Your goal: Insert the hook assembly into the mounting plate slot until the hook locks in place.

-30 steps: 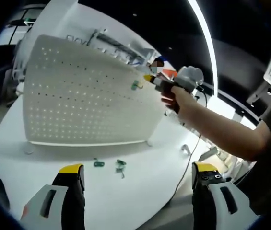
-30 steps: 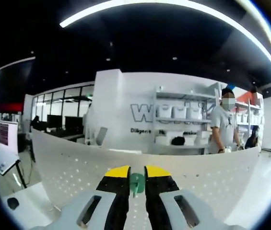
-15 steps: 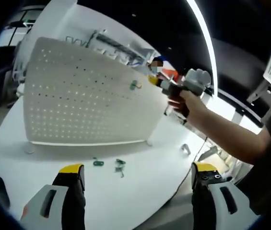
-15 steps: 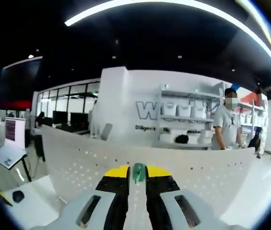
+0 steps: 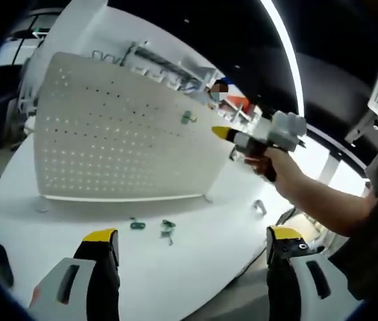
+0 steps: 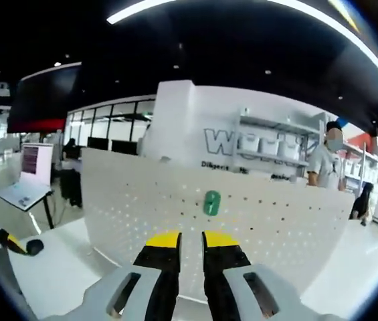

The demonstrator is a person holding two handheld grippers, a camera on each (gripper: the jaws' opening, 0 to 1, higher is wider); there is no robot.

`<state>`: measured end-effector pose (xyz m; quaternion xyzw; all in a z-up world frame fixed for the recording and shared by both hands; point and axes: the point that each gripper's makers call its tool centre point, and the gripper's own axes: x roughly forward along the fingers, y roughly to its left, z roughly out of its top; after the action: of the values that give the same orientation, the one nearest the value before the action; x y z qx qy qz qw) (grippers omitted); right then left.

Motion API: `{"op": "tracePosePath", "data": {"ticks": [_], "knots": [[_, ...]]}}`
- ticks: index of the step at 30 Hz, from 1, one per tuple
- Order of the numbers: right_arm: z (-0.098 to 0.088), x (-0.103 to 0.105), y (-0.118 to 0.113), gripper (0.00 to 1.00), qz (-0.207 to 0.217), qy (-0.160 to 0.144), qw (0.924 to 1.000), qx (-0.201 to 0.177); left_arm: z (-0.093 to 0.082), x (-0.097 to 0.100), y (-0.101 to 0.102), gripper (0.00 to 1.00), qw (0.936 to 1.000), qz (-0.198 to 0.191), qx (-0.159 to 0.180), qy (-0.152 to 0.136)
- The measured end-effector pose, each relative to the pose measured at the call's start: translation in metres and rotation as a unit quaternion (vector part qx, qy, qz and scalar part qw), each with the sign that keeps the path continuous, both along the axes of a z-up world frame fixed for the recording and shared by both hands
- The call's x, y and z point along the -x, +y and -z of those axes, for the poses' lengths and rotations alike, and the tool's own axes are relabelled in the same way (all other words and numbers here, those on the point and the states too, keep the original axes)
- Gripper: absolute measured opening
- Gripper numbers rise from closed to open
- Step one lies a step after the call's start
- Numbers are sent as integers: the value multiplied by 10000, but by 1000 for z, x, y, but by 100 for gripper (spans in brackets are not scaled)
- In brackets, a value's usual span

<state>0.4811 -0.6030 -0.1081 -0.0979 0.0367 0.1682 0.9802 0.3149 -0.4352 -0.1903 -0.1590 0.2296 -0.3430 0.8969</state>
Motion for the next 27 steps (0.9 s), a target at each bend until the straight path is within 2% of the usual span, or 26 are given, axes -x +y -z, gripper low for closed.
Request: {"op": "tracePosePath", "data": {"ticks": [15, 27], "knots": [[67, 49, 7, 10, -429, 643, 9963, 385, -1, 3, -3, 93, 10000, 27, 5, -21], [106, 83, 2, 10, -604, 1049, 9911, 547, -2, 4, -6, 93, 10000, 62, -10, -17]]}}
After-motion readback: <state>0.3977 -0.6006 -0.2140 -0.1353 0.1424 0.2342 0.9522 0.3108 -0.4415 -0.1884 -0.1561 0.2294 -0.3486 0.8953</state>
